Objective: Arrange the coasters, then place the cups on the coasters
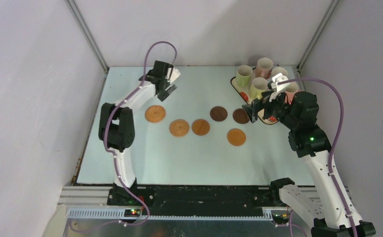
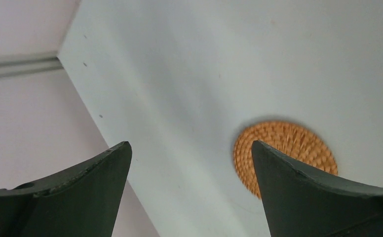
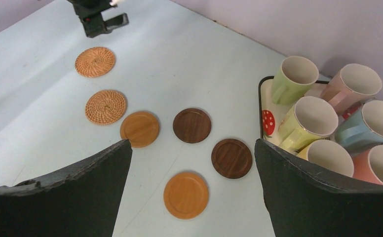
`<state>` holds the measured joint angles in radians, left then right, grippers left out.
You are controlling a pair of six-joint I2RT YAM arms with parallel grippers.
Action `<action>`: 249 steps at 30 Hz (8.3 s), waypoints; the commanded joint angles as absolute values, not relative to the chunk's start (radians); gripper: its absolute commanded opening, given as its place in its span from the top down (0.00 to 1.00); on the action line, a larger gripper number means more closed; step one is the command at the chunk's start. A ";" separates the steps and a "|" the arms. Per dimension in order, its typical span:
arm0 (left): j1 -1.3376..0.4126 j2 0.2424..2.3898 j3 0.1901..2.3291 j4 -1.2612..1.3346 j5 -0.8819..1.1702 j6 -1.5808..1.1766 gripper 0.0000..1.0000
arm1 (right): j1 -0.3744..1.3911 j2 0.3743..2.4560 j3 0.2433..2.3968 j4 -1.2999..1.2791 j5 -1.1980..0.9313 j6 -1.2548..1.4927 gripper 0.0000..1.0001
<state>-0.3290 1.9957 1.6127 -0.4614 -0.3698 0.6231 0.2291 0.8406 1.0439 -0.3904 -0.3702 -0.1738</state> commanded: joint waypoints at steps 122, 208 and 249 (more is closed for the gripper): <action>-0.136 2.392 1.973 -0.628 0.327 -0.386 0.00 | 0.394 2.650 2.239 0.077 -0.917 0.891 0.28; 0.152 1.805 1.877 -0.547 0.692 -0.355 0.00 | 0.464 2.392 2.415 -0.540 -0.351 0.184 1.00; 0.501 1.299 1.237 -0.935 0.856 0.312 0.02 | 0.693 2.191 2.189 -0.617 -0.005 -0.283 0.22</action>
<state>0.4568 1.3731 1.2427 -0.8577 0.7776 0.2111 0.8120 2.3016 2.0727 -0.5694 0.0990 -0.5011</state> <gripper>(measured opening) 0.985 0.817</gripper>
